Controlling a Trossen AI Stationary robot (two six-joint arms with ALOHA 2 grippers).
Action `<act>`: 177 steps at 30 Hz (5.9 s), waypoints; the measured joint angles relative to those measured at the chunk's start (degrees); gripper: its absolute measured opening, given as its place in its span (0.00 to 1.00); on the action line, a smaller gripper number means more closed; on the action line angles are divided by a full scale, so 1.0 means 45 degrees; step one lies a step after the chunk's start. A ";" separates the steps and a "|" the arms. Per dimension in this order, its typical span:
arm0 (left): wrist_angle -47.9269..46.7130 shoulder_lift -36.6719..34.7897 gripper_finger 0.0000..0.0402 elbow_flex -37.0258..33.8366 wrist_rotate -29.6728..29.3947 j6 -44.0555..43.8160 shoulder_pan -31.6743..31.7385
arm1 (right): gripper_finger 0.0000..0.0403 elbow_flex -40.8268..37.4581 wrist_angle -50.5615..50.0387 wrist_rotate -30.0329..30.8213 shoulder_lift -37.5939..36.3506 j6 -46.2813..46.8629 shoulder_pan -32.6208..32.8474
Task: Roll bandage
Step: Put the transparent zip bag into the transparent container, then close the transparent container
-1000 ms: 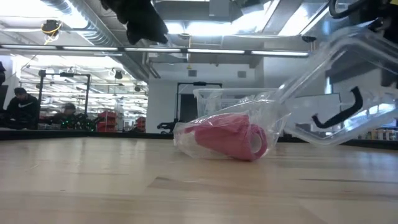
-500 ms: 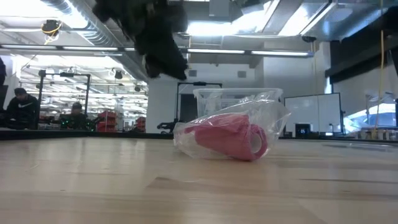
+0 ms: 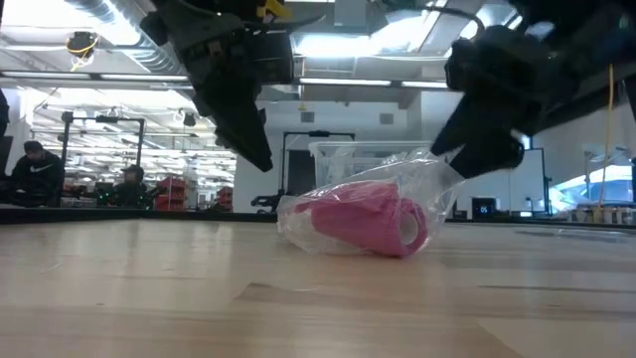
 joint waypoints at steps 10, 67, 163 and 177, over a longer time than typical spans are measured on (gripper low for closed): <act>-0.0112 -0.0004 0.35 0.0000 -0.0292 -0.0034 -0.0449 | 0.73 -0.2334 0.6688 -0.0889 0.1803 0.0705 -0.1288; -0.3405 -0.6684 0.35 0.0015 -0.5907 -0.0505 -0.1974 | 0.01 0.5113 0.2821 0.5942 0.0708 -0.8611 -0.8178; 0.4143 0.2789 0.35 0.1598 -0.5161 0.2098 -0.4387 | 0.70 0.1908 0.2109 -0.3784 0.4003 0.0359 0.0537; 0.4051 0.4386 0.35 0.2535 -0.3206 0.4867 -0.2771 | 0.70 0.2179 -0.3379 -0.1373 -0.0359 -0.0285 0.1641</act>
